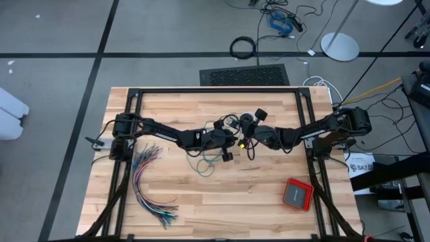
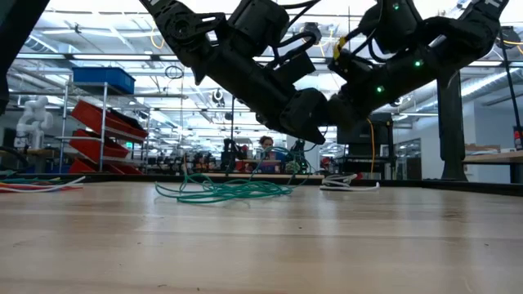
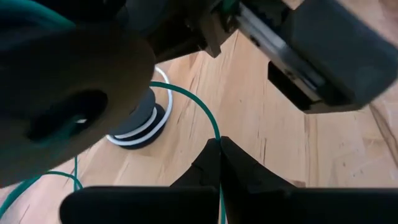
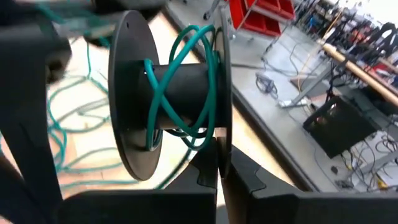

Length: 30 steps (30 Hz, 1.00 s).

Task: Coil cords
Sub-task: Coil the green wire onto the spool

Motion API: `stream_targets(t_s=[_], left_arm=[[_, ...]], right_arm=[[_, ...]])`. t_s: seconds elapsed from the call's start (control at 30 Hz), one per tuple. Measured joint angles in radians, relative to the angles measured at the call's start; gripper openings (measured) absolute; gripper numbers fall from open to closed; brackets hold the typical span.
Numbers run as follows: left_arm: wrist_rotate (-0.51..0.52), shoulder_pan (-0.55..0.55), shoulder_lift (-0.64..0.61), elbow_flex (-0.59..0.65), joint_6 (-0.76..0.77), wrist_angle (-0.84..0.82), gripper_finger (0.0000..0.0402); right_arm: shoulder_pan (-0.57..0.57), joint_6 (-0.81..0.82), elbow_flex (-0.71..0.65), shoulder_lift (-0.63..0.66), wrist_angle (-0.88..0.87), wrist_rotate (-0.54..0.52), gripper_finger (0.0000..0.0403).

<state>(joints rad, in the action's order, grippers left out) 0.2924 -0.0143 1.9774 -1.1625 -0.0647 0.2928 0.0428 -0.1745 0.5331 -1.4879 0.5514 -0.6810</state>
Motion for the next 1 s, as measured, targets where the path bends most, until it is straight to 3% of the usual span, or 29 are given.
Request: stream_targets(t_s=[1.0], left_arm=[[-0.032,-0.003,0.0,0.0,-0.001,0.001,0.0]], right_arm=[[0.004,0.146,-0.001,-0.068,-0.181,0.051,0.0]])
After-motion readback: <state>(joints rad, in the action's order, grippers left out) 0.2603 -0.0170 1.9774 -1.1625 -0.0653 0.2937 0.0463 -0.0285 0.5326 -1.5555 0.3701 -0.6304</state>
